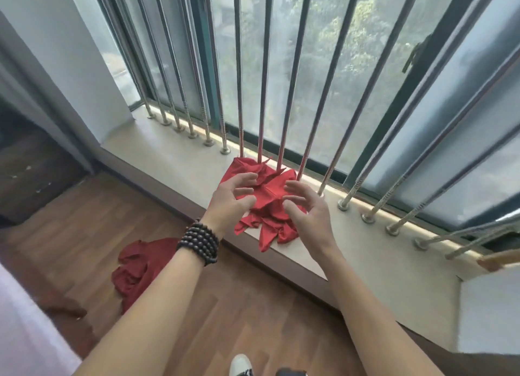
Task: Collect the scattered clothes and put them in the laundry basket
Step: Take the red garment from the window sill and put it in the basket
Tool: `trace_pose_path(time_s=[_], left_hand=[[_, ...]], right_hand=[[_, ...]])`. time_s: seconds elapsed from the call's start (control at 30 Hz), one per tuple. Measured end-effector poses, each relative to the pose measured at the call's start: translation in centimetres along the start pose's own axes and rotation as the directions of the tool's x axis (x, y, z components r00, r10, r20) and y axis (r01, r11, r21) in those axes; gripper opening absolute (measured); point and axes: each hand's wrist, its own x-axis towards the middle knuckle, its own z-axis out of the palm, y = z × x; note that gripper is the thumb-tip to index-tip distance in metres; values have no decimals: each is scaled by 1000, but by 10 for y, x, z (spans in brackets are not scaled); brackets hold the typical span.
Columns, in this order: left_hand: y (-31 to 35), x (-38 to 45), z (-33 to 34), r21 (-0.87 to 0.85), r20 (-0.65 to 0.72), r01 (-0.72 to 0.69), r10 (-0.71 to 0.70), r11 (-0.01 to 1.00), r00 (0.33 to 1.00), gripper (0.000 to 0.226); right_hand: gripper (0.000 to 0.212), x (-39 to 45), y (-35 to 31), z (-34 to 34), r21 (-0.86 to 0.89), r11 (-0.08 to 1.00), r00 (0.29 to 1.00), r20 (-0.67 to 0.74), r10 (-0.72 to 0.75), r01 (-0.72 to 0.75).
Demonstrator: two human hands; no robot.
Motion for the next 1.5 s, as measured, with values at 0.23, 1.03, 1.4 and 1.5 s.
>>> trace_pose_path(time_s=[0.23,1.03,1.4,1.5], left_hand=[[-38,132,-13,63,47,84,-87,994,995,46],[-404,489,72,770,275,12,-350,637,895,89],[-492,527,100,917,228,1,-526,399,820,98],[-496,517,111,893,213,-7,-407,450,888,79]], right_hand=[[36,124,51,22,-47,994,993,-55,100,-103],[90,389,428,103,-476,583,710,-136,691,-659],[100,399,523,135,-645,255,536,-285,794,-720],[81,400,525,142,-701,302,638,-279,718,-646]])
